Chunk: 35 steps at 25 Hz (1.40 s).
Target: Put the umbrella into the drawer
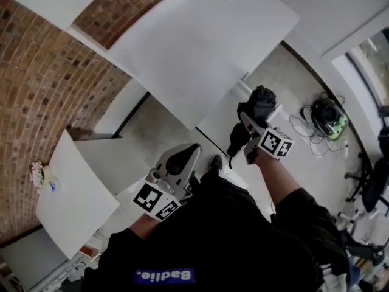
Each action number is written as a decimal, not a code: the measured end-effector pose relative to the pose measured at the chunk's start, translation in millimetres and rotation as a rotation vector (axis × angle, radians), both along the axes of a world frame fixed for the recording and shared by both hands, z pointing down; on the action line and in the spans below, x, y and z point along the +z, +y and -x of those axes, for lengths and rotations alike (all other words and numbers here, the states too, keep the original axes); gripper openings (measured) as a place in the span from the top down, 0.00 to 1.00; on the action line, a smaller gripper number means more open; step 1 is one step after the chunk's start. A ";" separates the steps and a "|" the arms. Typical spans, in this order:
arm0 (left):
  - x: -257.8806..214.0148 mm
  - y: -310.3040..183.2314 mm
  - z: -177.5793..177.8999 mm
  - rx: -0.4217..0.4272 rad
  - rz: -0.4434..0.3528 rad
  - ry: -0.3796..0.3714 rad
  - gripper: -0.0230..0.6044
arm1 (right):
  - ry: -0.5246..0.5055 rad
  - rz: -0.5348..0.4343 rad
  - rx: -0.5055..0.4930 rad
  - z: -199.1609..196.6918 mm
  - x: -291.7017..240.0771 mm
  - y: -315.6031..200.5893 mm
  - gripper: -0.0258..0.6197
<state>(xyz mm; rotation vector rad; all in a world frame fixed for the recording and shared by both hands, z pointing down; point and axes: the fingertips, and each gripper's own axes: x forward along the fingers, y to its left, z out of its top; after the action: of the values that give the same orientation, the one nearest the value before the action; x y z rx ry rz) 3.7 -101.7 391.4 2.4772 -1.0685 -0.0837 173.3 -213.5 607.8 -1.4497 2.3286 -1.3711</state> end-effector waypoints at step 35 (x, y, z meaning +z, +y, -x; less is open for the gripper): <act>50.2 -62.8 47.8 -0.076 0.125 -0.075 0.97 | 0.365 0.562 0.062 1.2 298.4 -47.2 0.52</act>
<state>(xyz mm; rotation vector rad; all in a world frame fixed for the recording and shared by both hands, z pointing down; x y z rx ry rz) -44.1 -164.5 441.5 2.3441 -1.1631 0.0517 172.1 -260.7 906.2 -2.0509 2.1461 -1.9993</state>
